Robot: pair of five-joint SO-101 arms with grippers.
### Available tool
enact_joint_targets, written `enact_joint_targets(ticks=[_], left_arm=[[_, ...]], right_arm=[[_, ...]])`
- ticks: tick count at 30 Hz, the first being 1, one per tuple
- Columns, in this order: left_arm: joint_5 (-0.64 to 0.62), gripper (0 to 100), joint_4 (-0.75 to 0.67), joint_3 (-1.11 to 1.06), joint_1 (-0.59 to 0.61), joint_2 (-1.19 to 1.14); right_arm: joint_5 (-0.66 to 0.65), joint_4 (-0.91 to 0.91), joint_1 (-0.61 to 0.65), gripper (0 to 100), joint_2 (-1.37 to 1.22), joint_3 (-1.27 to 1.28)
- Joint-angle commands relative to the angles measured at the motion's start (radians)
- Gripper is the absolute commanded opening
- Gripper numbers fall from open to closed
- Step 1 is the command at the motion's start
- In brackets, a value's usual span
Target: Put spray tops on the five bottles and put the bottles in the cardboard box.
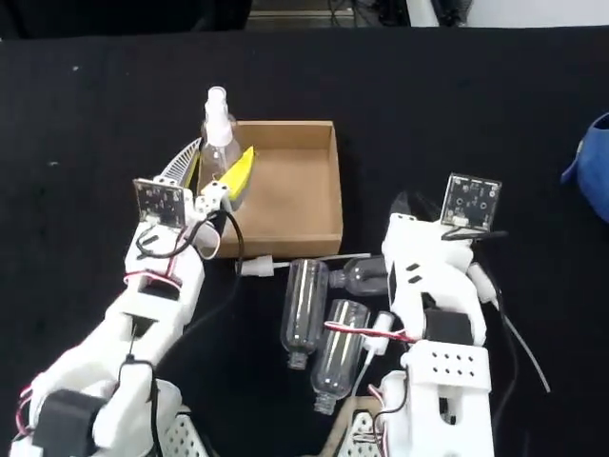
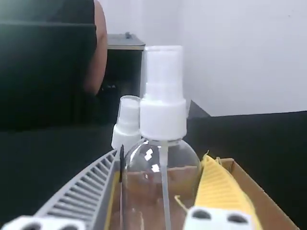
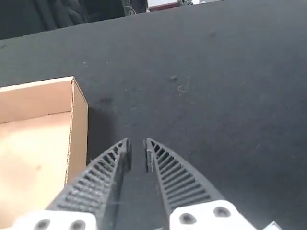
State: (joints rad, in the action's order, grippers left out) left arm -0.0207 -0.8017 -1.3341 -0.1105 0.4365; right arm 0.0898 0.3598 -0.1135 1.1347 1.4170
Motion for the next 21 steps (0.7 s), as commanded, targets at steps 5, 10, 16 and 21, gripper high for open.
enact_joint_targets(ticks=[5,10,16,21], left_arm=[[0.000,3,-0.028,0.077,0.010,-0.021],[0.002,3,-0.028,0.073,0.025,-0.026],[-0.008,3,-0.028,0.073,0.053,-0.029],[-0.005,3,-0.143,0.076,0.051,-0.110]], right_arm=[[-0.048,-0.031,0.014,3.6,-0.010,-0.001],[-0.052,-0.032,0.015,3.6,-0.010,-0.001],[-0.052,-0.032,0.021,3.6,-0.010,-0.001],[-0.052,-0.032,0.035,3.6,-0.012,0.001]])
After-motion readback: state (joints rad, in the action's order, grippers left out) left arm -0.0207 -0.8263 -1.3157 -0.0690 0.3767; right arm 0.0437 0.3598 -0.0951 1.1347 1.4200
